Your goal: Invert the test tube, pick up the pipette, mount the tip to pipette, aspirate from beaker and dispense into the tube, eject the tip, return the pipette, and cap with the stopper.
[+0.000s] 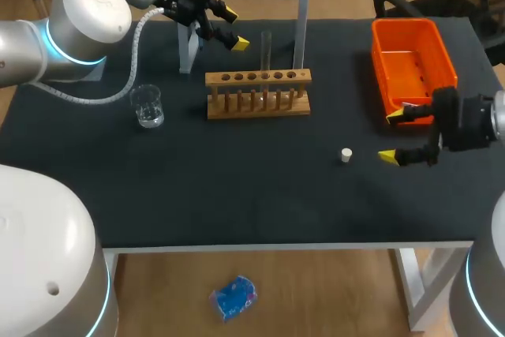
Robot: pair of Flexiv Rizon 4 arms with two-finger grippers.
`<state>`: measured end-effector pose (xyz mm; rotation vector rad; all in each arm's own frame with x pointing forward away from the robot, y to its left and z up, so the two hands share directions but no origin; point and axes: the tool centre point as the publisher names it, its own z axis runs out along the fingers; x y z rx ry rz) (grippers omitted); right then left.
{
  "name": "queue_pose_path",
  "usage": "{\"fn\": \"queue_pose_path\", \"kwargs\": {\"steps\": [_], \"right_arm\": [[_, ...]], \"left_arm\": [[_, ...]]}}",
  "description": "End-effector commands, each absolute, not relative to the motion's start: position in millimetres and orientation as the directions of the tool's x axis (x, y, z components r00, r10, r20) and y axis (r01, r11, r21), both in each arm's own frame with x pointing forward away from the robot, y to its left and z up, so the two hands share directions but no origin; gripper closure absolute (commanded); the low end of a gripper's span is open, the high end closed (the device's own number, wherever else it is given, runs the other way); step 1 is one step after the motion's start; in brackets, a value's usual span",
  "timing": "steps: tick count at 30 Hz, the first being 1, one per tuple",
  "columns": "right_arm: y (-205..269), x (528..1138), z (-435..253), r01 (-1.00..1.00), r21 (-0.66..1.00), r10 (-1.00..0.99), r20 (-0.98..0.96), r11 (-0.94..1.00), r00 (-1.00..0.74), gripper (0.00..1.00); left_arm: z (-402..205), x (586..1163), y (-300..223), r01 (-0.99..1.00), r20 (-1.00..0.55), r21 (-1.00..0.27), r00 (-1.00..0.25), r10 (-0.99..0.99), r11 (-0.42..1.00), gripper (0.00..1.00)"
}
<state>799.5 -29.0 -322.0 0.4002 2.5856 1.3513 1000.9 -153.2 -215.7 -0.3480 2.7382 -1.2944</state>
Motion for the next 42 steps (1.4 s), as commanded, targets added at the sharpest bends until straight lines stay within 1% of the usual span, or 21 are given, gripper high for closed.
{"fn": "queue_pose_path", "kwargs": {"steps": [1,10,11,12,13,14,15,16,18,20,23,26,29,31,33,35,42], "right_arm": [[-21,812,-339,0.189,0.815,0.327,-0.001,0.547,-0.945,0.0],[-11,832,-371,0.236,0.817,0.365,0.034,0.526,-0.93,0.0],[-11,835,-374,0.242,0.818,0.372,0.037,0.522,-0.927,0.01],[-10,837,-376,0.246,0.819,0.381,0.037,0.518,-0.924,0.05],[-9,839,-379,0.247,0.82,0.381,0.039,0.516,-0.924,0.05],[-8,841,-382,0.248,0.82,0.381,0.04,0.516,-0.924,0.09],[-7,844,-384,0.25,0.819,0.386,0.038,0.517,-0.922,0.16],[-6,846,-387,0.251,0.819,0.386,0.038,0.517,-0.922,0.16],[-3,849,-391,0.253,0.818,0.387,0.04,0.517,-0.921,0.32],[0,849,-393,0.255,0.818,0.387,0.043,0.517,-0.921,0.53],[4,846,-393,0.251,0.815,0.379,0.042,0.522,-0.924,0.52],[5,845,-393,0.25,0.815,0.376,0.043,0.522,-0.926,0.54],[6,844,-395,0.254,0.814,0.376,0.048,0.523,-0.925,0.51],[6,844,-396,0.257,0.813,0.377,0.05,0.522,-0.925,0.42],[6,845,-397,0.259,0.812,0.377,0.053,0.522,-0.925,0.45],[8,845,-397,0.26,0.812,0.375,0.055,0.522,-0.926,0.51],[14,846,-401,0.258,0.811,0.362,0.062,0.525,-0.93,0.51]], "left_arm": [[-215,1002,-153,-0.167,0.016,-0.769,-0.97,-0.243,0.617,0.0],[-215,1002,-153,-0.167,0.016,-0.769,-0.97,-0.243,0.617,0.0],[-215,1002,-153,-0.167,0.016,-0.769,-0.97,-0.243,0.617,0.0],[-215,1002,-153,-0.167,0.016,-0.769,-0.97,-0.243,0.617,0.0],[-215,1002,-153,-0.167,0.016,-0.769,-0.97,-0.243,0.617,0.0],[-215,1002,-153,-0.167,0.016,-0.769,-0.97,-0.243,0.617,0.0],[-215,1002,-153,-0.167,0.016,-0.769,-0.97,-0.243,0.617,0.0],[-215,1002,-153,-0.167,0.016,-0.769,-0.97,-0.243,0.617,0.0],[-215,1002,-153,-0.167,0.016,-0.769,-0.97,-0.243,0.617,0.0],[-215,1002,-153,-0.167,0.016,-0.769,-0.97,-0.243,0.617,0.0],[-215,1002,-153,-0.167,0.016,-0.769,-0.97,-0.243,0.617,0.0],[-215,1002,-153,-0.167,0.016,-0.769,-0.97,-0.243,0.617,0.0],[-215,1002,-153,-0.167,0.016,-0.769,-0.97,-0.243,0.617,0.0],[-215,1002,-153,-0.167,0.016,-0.769,-0.97,-0.243,0.617,0.0],[-215,1002,-153,-0.167,0.016,-0.769,-0.97,-0.243,0.617,0.0],[-215,1002,-153,-0.167,0.016,-0.769,-0.97,-0.243,0.617,0.0],[-215,1002,-153,-0.167,0.016,-0.769,-0.97,-0.243,0.617,0.0]]}}
